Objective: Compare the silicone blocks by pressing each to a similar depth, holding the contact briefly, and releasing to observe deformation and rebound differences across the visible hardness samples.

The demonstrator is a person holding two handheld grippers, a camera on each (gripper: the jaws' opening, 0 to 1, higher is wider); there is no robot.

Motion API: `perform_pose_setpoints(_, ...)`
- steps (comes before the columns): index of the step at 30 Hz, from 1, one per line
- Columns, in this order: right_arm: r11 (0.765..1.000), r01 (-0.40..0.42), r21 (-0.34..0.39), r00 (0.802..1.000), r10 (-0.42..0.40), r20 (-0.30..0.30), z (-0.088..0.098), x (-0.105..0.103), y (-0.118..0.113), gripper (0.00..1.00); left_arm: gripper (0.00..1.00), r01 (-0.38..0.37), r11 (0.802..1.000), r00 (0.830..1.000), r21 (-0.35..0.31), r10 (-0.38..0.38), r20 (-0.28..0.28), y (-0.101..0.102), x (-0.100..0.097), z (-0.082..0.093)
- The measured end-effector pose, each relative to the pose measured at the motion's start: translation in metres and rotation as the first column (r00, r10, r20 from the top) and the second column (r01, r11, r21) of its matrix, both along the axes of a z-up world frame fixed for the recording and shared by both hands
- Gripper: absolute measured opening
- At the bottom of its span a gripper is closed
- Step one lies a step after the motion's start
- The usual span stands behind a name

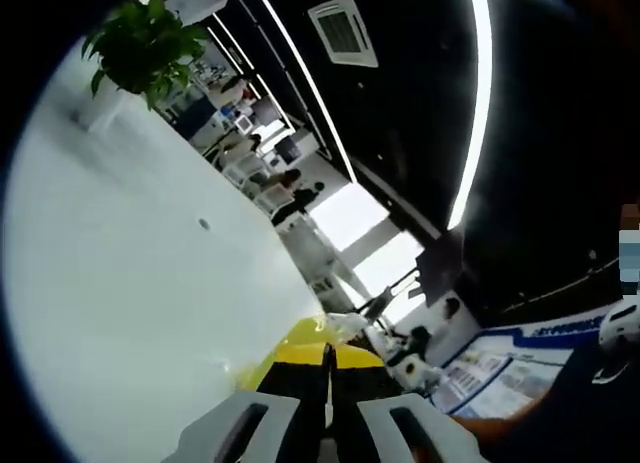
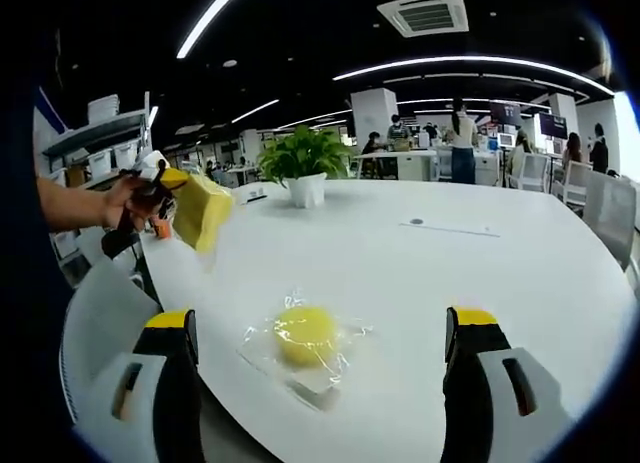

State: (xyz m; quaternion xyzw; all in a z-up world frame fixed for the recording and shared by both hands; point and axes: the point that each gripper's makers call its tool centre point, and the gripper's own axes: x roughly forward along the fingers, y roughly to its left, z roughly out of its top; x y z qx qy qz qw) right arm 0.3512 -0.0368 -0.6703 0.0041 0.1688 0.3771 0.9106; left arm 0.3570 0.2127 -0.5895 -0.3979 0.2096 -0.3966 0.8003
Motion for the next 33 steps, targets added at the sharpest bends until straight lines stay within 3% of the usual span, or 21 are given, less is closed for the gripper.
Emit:
perform_pose_setpoints(14, 1.0, 0.001, 0.0, 1.0, -0.001, -0.007, -0.002, -0.001, -0.001, 0.96, 0.0, -0.004, 1.0, 0.997, 0.009, 0.005, -0.073, 0.0, -0.001, -0.031)
perform_pose_setpoints(19, 1.0, 0.008, 0.004, 1.0, -0.008, -0.016, -0.005, -0.002, -0.002, 0.96, 0.0, -0.022, 1.0, 0.991, 0.01, 0.023, -0.133, 0.004, 0.006, -0.052)
perform_pose_setpoints(33, 1.0, 0.012, 0.007, 0.999, -0.012, -0.032, -0.012, -0.007, -0.002, 0.96, 0.0, -0.047, 0.999, 0.976, 0.006, 0.048, -0.213, 0.01, 0.013, -0.081)
